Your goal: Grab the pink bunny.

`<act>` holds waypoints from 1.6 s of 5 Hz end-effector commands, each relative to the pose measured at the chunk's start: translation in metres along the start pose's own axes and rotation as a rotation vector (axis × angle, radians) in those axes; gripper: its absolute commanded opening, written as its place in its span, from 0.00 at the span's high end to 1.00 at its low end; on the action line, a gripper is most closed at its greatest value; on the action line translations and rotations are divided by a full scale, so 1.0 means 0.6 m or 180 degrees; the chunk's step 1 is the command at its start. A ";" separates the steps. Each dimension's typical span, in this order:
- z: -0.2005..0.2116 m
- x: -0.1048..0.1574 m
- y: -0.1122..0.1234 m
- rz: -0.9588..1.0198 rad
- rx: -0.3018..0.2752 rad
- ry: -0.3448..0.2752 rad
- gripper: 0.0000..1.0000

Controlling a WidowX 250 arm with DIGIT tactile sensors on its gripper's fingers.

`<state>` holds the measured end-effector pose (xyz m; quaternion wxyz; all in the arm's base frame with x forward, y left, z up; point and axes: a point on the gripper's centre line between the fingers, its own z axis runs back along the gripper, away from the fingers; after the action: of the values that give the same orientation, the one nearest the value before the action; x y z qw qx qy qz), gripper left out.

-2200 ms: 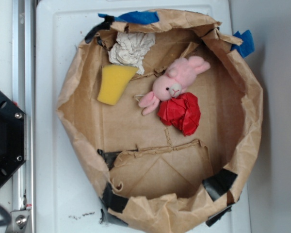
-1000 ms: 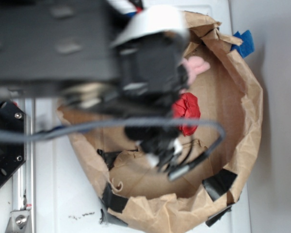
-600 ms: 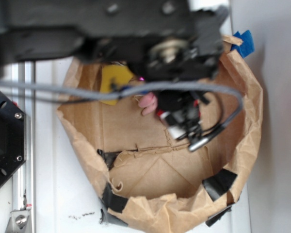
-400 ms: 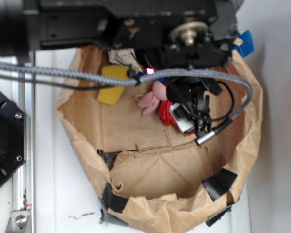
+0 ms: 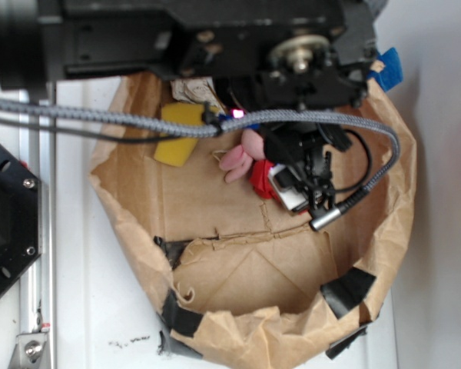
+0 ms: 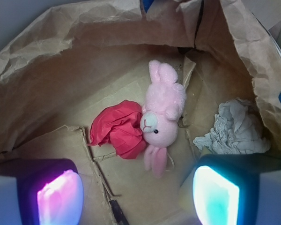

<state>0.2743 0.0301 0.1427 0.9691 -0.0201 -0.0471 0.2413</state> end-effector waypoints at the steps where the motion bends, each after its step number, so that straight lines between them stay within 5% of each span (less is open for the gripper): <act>1: -0.049 0.029 0.031 0.0183 0.0121 -0.0172 0.00; 4: -0.067 0.062 0.053 0.0401 0.0260 -0.0534 0.00; 5: -0.071 0.077 0.051 0.0561 0.0178 -0.0552 0.00; 8: -0.143 0.083 0.034 0.0523 0.0385 -0.0517 0.00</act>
<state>0.3101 0.0653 0.0443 0.9420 0.0567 -0.0818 0.3205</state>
